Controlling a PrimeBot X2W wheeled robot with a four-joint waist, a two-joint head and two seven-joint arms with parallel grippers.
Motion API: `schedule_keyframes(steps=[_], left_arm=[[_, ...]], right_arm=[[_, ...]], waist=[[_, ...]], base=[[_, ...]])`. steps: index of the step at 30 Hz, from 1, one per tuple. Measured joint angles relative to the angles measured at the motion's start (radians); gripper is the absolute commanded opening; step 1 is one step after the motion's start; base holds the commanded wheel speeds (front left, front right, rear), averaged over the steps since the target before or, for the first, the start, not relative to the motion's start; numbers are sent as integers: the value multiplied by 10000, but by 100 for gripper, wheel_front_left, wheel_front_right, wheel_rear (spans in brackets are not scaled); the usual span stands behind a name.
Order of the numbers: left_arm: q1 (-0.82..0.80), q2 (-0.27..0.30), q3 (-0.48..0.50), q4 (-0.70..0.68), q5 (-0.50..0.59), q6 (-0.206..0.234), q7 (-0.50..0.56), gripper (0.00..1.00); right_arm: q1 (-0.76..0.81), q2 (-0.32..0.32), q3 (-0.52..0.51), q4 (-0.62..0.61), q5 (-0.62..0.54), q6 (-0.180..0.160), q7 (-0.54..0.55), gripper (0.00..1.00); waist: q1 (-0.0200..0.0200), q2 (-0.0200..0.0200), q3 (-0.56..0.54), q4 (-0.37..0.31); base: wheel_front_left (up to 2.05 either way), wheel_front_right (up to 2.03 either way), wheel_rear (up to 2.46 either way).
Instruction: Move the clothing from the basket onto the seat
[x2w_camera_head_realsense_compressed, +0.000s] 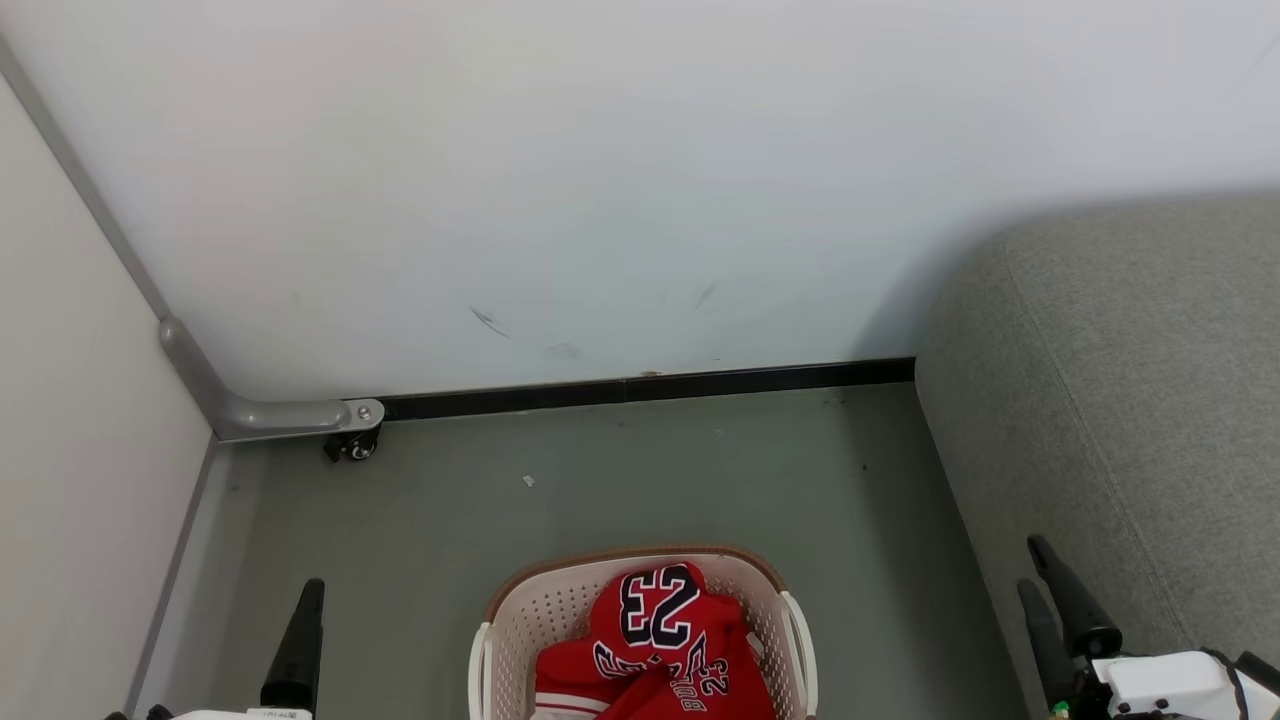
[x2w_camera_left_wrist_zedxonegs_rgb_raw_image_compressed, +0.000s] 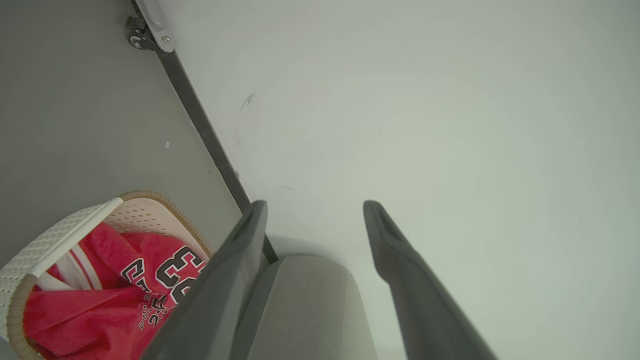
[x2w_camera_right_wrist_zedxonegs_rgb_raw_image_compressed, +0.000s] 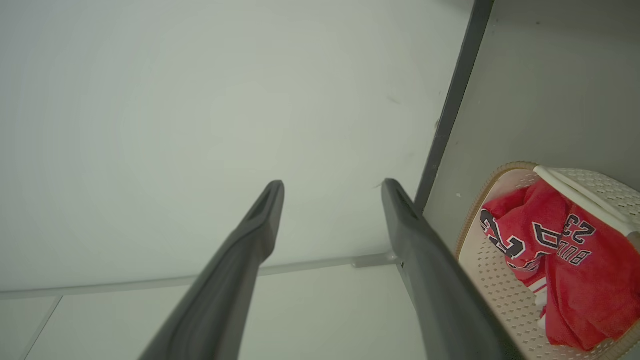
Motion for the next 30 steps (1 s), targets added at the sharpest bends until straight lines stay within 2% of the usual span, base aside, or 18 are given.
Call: schedule_keyframes(steps=[5, 20, 24, 30], left_arm=[[-8, 121, -155, -142, 690, 105, -215, 100], [-41, 460, -757, -746, 3379, 673, -727, 100], [-43, 591, -976, -903, 4257, 878, -855, 100], [-44, 779, -1325, -1122, 5544, 1193, -1081, 100]], right_arm=[[-10, -90, 151, -81, -752, 0, -140, 100], [-24, -144, 623, -407, -3442, 0, -671, 100], [-24, -165, 813, -441, -4305, 0, -836, 100], [-25, -332, 1030, -460, -5894, 0, -1009, 100]], waist=[[26, 0, -52, 14], [152, 0, -235, 60], [166, 0, -274, 67], [166, 0, -307, 73]], base=[[0, 0, 0], [0, 0, 0], [0, 0, 0], [0, 0, 0]])
